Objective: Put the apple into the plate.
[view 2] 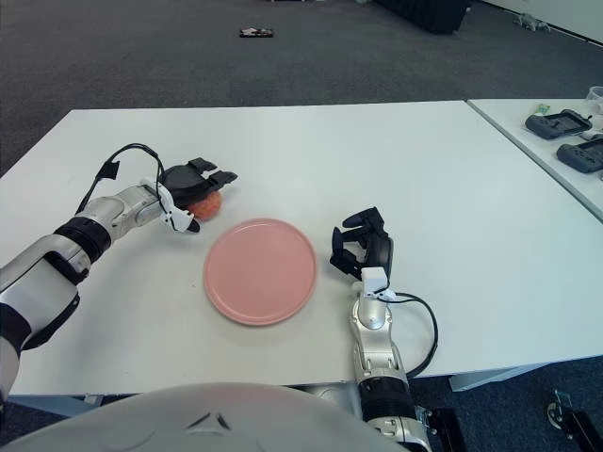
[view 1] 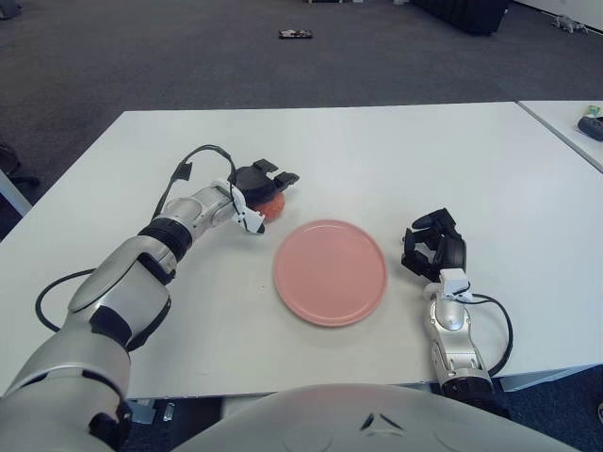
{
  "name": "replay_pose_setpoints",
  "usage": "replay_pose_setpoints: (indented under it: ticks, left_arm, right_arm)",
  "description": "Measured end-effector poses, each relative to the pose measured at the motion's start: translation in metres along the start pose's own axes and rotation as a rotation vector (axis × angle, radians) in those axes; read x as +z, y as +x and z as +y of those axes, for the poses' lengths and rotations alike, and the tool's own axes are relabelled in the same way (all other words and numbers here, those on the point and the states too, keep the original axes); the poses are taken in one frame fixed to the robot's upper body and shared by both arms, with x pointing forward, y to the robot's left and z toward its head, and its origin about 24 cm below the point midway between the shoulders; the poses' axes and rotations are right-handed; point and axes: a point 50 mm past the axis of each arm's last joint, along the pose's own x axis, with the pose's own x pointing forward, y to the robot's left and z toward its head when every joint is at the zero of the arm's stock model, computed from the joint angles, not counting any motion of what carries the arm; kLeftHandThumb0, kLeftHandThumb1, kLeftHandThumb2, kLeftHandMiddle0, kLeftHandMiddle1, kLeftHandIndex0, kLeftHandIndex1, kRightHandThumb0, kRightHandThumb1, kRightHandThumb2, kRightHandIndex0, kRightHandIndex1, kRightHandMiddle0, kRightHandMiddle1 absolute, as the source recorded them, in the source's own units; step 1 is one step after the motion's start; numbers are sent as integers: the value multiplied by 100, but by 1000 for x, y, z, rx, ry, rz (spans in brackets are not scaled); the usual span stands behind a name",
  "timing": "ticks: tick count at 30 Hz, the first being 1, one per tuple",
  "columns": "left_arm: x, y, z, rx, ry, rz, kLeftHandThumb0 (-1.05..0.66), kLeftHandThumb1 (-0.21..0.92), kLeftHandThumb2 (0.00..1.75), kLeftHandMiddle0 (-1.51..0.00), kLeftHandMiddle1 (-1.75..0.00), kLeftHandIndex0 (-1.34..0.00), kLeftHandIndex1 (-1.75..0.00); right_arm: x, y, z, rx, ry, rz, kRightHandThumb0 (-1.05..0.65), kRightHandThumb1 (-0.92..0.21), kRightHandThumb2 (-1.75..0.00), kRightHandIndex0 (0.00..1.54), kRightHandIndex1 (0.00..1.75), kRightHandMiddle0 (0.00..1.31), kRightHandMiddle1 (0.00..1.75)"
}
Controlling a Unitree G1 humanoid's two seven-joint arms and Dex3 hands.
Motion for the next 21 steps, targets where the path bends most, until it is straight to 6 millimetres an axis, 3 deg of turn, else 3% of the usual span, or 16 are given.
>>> replay_pose_setpoints:
  ticks: [1, 2, 4, 7, 8, 11, 13, 15, 21]
  left_arm:
    - [0, 0, 0, 1, -8, -3, -98, 69, 64, 0, -102, 0, -86]
    - [0, 0, 0, 4, -17, -4, -96, 62, 73, 0, -121, 0, -115]
    - [-1, -1, -1, 8, -39, -2, -91, 49, 89, -2, -149, 0, -149]
    - [-2, -1, -1, 14, -88, 8, -84, 40, 100, -10, -166, -4, -166]
    - [-3, -1, -2, 17, -107, 12, -82, 38, 102, -12, -168, -6, -168]
    - [-4, -1, -3, 21, -173, 33, -68, 25, 115, -41, -172, -30, -172]
    - [-6, -1, -4, 25, -242, 59, -35, 18, 133, -60, -168, -42, -173]
    - [-8, 0, -5, 29, -319, 89, -15, 11, 147, -73, -166, -51, -174]
    - [-9, 1, -7, 46, -490, 144, -2, -3, 165, -90, -161, -64, -175]
  right_arm:
    - [0, 0, 0, -3, -1, 2, -41, -54, -104, 67, 139, 43, 175]
    - [0, 0, 0, -6, -2, 6, -41, -54, -105, 67, 140, 44, 175]
    - [-1, 0, -1, -8, -4, 13, -41, -53, -106, 67, 142, 44, 175]
    - [-1, -1, -1, -10, -5, 15, -41, -53, -106, 67, 143, 44, 175]
    - [-1, -1, -1, -11, -4, 16, -41, -53, -106, 67, 143, 44, 175]
    - [-1, -1, -1, -12, -3, 16, -42, -52, -107, 68, 143, 45, 175]
    - [-1, -1, -1, -13, -2, 17, -42, -52, -107, 67, 143, 45, 175]
    - [-1, -1, -1, -14, -1, 17, -42, -52, -107, 67, 143, 45, 175]
    - [-1, -1, -1, -17, 1, 13, -42, -52, -107, 68, 142, 45, 175]
